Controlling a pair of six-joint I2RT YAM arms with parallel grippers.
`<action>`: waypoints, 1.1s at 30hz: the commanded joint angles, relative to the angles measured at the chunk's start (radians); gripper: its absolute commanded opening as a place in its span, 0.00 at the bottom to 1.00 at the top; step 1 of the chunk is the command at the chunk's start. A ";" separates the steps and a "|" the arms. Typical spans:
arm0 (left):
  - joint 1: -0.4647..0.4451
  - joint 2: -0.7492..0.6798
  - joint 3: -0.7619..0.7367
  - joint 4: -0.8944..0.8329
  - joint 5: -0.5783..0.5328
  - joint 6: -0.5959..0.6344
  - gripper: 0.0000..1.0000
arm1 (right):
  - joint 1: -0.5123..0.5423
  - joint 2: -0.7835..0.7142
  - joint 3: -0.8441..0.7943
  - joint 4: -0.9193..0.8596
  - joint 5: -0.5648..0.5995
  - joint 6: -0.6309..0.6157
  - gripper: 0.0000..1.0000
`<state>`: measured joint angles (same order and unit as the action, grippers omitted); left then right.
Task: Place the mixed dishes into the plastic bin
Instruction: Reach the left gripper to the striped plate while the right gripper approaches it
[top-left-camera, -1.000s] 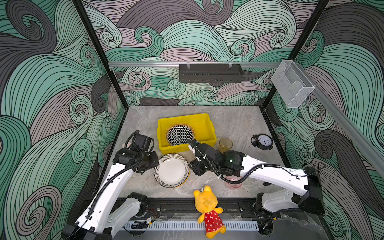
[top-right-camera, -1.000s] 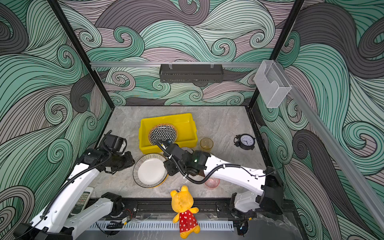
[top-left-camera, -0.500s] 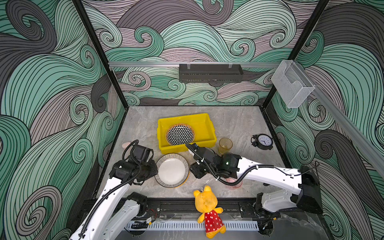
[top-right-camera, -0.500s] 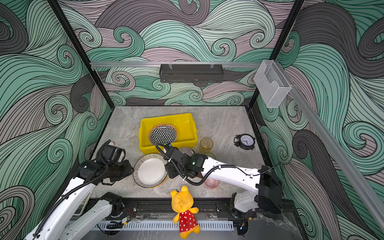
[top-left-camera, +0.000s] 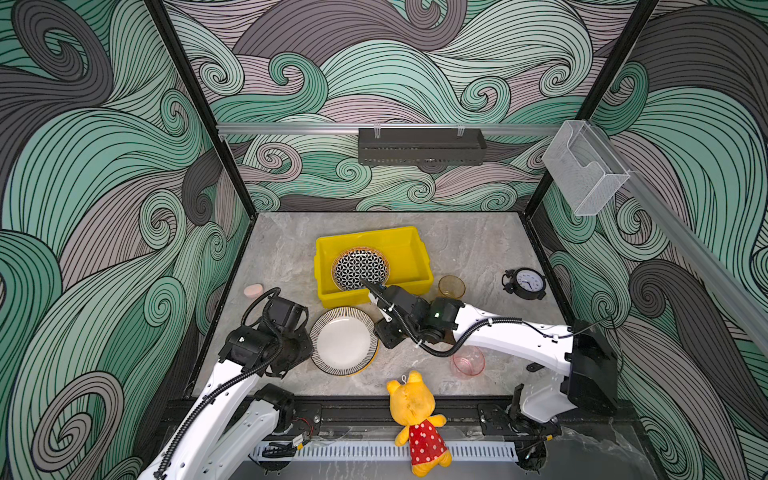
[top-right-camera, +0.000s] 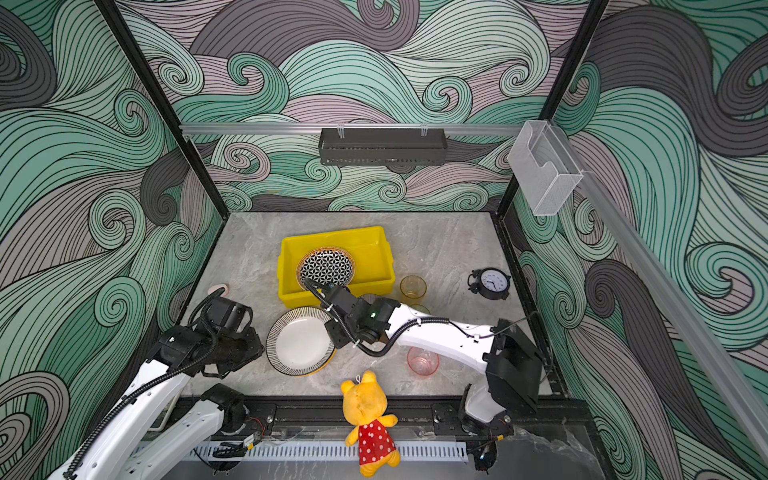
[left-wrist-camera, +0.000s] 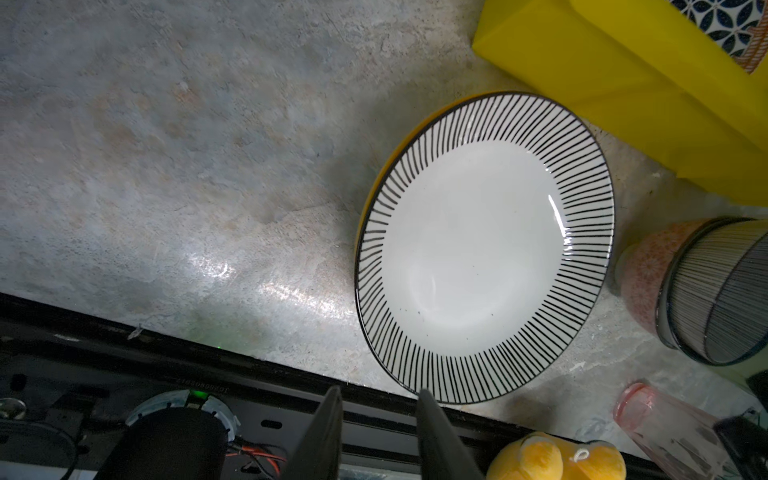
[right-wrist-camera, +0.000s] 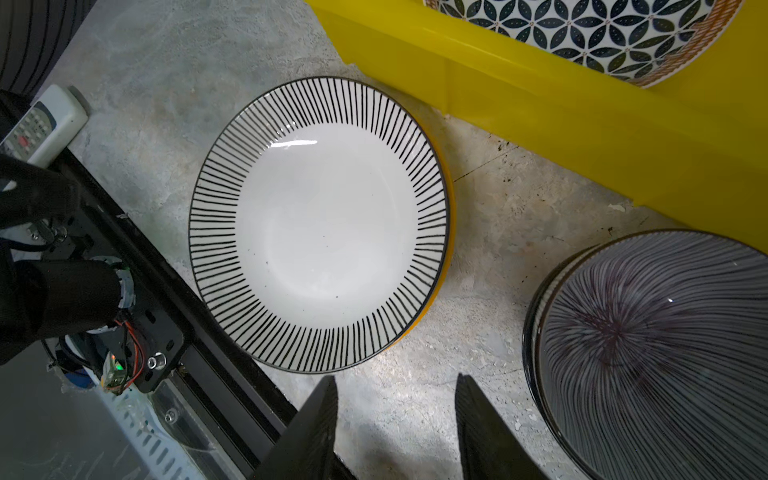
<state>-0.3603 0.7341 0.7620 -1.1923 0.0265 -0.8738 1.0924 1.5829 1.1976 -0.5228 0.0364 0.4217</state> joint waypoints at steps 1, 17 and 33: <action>-0.012 0.030 0.008 -0.017 -0.040 -0.027 0.34 | -0.023 0.040 0.042 -0.007 -0.041 -0.020 0.47; -0.024 0.033 -0.052 0.106 -0.037 -0.102 0.35 | -0.064 0.224 0.215 -0.088 -0.017 -0.097 0.37; -0.025 0.114 0.006 0.080 -0.071 -0.034 0.34 | -0.112 0.352 0.316 -0.113 -0.064 -0.112 0.24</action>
<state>-0.3767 0.8349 0.7418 -1.0843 -0.0200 -0.9257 0.9817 1.9137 1.4899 -0.6102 -0.0204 0.3195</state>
